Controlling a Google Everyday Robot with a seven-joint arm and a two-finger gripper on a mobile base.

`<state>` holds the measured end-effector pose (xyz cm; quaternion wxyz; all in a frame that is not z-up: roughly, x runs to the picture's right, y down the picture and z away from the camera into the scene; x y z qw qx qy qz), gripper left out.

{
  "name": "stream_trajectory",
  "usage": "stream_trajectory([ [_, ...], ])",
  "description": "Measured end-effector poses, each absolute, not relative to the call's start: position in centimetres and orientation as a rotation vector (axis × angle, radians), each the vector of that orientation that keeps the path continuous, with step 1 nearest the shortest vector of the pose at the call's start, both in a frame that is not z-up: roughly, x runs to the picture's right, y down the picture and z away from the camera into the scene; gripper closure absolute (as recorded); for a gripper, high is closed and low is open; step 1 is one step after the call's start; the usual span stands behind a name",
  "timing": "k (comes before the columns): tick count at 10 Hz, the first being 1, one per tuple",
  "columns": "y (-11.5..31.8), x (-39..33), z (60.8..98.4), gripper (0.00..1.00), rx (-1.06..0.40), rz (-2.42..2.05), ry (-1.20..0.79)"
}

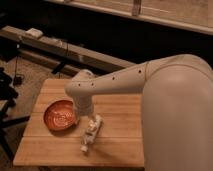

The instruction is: Place the bottle in the ceramic bowl

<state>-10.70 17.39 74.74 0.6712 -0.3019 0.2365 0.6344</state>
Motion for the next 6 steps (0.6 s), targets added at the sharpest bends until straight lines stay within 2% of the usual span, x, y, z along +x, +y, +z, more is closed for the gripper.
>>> stream_trajectory([
  [6, 20.3, -9.5, 77.8, 0.35, -0.714, 1.422, 0.639],
])
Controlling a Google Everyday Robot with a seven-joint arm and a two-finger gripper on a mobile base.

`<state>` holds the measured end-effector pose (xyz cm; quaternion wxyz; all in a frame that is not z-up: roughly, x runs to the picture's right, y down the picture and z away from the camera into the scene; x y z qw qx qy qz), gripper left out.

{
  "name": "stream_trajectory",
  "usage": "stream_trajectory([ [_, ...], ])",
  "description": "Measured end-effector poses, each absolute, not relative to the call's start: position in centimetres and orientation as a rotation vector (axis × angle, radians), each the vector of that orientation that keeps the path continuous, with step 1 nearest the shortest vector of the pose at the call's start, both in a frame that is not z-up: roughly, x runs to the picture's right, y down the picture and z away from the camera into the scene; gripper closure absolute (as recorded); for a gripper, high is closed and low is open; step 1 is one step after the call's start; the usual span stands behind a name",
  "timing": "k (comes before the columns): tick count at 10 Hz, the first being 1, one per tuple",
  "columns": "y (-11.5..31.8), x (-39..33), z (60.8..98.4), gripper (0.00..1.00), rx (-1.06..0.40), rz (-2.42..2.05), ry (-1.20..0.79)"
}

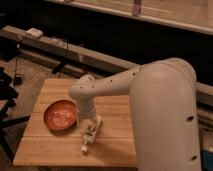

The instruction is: Place the bottle in the ceramic bowl

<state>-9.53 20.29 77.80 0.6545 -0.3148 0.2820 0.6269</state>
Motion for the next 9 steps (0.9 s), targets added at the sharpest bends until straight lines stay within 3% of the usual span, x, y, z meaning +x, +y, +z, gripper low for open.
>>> stream_trajectory([
  [9, 22.2, -7.5, 79.8, 0.35, -0.749, 1.468, 0.696],
])
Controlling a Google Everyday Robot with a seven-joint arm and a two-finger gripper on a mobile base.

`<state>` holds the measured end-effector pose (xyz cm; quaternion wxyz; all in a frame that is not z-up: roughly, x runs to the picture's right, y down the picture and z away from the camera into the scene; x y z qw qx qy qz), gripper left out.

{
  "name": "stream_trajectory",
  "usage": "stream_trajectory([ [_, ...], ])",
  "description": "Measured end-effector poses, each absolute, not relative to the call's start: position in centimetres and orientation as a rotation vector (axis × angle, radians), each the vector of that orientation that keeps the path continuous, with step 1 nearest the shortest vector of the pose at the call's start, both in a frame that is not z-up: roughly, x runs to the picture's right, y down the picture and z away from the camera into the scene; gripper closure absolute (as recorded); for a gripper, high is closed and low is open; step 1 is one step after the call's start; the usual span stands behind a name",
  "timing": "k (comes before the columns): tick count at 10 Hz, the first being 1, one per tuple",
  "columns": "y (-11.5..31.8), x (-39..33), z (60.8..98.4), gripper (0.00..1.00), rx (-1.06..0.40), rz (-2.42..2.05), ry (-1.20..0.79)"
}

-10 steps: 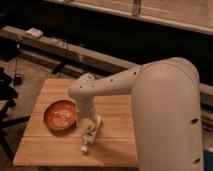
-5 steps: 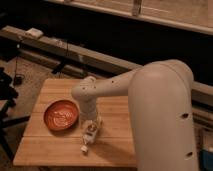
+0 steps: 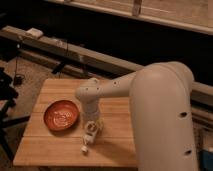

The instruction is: Place the bottle in the ceramic bowl

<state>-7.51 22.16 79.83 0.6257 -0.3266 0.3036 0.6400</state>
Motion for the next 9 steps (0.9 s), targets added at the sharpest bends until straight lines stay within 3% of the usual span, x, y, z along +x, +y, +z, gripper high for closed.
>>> stream_trajectory([
  [4, 23.0, -7.9, 80.9, 0.36, -0.798, 1.493, 0.689],
  [8, 22.1, -7.5, 80.8, 0.71, -0.846, 1.533, 0.667],
  [9, 20.4, -6.9, 80.5, 0.85, -0.846, 1.543, 0.648],
])
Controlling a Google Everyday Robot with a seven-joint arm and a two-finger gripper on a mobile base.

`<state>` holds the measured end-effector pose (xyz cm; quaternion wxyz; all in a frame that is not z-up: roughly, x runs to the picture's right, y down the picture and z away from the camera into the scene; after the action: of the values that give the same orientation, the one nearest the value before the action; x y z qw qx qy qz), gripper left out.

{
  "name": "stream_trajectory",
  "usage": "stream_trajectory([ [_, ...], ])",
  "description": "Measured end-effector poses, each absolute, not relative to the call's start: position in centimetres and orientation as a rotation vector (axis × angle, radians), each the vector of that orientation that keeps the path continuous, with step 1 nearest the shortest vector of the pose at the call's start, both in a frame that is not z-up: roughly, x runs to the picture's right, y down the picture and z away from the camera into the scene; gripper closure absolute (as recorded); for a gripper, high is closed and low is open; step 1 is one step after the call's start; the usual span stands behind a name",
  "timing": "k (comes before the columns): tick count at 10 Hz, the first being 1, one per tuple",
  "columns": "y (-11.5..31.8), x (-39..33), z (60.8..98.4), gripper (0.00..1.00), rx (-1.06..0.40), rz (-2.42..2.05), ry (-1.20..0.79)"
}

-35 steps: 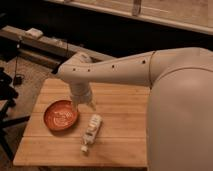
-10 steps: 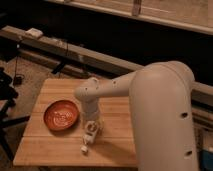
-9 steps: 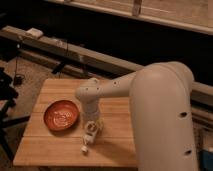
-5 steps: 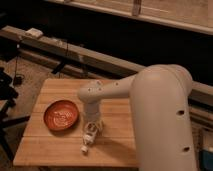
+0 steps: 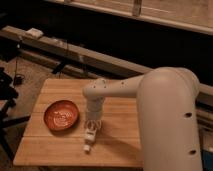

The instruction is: Place the bottle in the ceramic bowl

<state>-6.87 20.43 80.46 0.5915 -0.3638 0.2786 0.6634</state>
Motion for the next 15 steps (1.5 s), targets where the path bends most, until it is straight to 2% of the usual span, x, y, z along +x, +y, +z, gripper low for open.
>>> stream_trajectory([
  [2, 17.9, -6.5, 79.7, 0.98, -0.838, 1.536, 0.619],
  [3, 16.3, -6.5, 79.1, 1.00, -0.834, 1.517, 0.597],
  [8, 8.9, -11.3, 77.9, 1.00, -0.867, 1.344, 0.421],
  [13, 7.0, -19.0, 76.9, 1.00, -0.890, 1.143, 0.285],
  [15, 6.7, -21.4, 76.8, 0.93, -0.879, 1.082, 0.268],
])
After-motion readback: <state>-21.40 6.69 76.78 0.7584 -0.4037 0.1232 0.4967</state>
